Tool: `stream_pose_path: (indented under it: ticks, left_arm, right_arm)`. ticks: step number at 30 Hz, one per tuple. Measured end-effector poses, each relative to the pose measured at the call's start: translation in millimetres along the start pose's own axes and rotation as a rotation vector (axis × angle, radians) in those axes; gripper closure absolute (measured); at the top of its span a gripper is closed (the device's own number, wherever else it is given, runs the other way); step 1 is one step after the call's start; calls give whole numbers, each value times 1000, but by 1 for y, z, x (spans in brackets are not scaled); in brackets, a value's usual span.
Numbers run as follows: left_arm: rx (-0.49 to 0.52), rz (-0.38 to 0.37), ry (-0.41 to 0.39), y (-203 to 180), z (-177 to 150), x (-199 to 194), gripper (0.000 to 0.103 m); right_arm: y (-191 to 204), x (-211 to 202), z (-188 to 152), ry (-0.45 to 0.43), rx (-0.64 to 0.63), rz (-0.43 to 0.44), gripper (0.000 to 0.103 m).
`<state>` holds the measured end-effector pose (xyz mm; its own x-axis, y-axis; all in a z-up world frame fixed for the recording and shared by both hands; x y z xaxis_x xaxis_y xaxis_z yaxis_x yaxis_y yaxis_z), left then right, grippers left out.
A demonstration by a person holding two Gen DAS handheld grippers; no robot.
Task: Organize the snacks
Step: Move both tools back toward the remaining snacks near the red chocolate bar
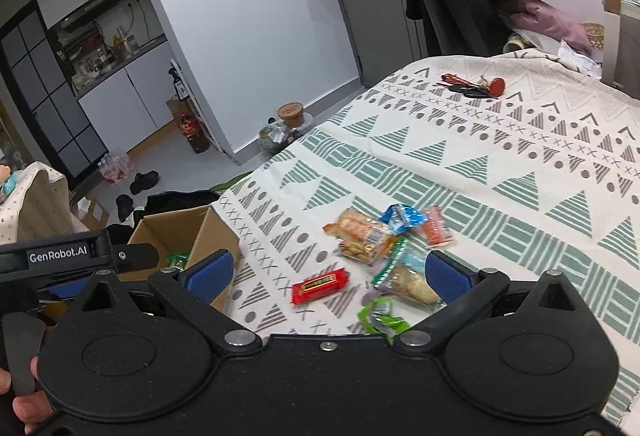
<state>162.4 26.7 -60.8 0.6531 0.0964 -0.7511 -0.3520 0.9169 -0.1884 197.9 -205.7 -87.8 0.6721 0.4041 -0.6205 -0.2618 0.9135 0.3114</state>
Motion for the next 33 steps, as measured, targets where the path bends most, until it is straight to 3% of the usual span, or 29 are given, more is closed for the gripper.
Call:
stream_pose_path:
  ticks: [10, 17, 33]
  left_arm:
    - [13, -9, 9, -24, -11, 5, 10]
    - [33, 1, 15, -38, -20, 18, 10]
    - [84, 9, 36, -71, -18, 68, 10]
  right_arm:
    - [-25, -3, 4, -15, -15, -50, 0]
    - [-51, 10, -5, -12, 48, -108, 0]
    - [-87, 40, -3, 5, 167, -55, 1]
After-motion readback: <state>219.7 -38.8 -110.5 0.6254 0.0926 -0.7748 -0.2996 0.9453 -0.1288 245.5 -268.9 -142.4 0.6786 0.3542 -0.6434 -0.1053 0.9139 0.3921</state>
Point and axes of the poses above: each gripper's, at about its wrist camera, not at the fingertips, and x roughly the way its jaws point, y to its left, z to its top, the point moved 2 cm from there along x, roughly the way its jaws point, and after that the axes turned 1 degree about y, right-handed, at the moved point
